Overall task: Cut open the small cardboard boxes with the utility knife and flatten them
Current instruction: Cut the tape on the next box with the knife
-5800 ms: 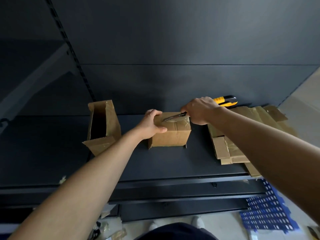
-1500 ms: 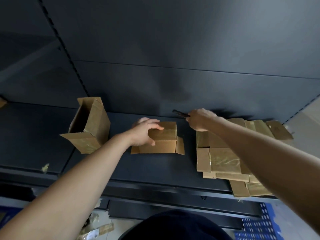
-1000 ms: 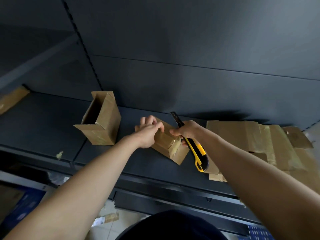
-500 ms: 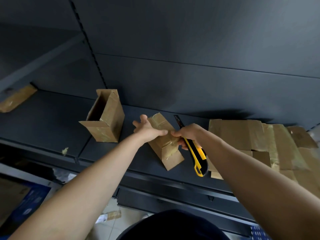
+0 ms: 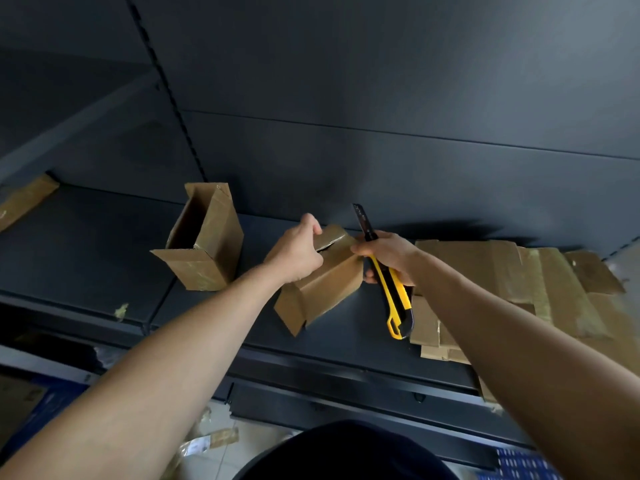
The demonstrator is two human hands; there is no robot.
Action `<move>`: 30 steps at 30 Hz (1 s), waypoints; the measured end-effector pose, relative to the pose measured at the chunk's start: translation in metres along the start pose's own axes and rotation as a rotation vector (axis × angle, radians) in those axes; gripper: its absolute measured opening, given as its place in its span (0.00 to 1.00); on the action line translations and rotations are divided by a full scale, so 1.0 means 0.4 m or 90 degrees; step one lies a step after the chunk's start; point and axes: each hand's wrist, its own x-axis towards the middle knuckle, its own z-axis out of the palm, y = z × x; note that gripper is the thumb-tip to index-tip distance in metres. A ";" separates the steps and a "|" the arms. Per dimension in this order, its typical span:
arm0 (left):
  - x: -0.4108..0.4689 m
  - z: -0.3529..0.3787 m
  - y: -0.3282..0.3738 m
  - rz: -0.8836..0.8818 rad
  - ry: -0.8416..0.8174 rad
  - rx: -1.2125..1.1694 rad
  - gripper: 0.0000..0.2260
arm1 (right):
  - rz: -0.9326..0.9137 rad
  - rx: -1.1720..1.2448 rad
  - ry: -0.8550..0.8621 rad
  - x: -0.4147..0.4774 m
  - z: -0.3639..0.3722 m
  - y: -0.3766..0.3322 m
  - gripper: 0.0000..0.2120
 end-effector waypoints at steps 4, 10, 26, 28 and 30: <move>0.014 0.008 0.008 0.067 -0.010 0.049 0.16 | 0.025 0.019 0.005 0.002 -0.011 0.011 0.12; 0.016 0.015 0.014 0.166 -0.109 0.193 0.17 | 0.048 0.030 0.019 0.004 -0.001 0.072 0.08; 0.008 0.088 -0.010 0.203 0.021 0.398 0.14 | 0.073 -0.105 -0.002 -0.021 -0.034 0.076 0.21; 0.006 0.089 -0.015 0.208 0.024 0.402 0.16 | 0.089 -0.163 -0.005 -0.025 -0.044 0.072 0.21; 0.005 0.091 -0.016 0.208 0.016 0.404 0.17 | 0.102 -0.227 -0.013 -0.030 -0.050 0.067 0.24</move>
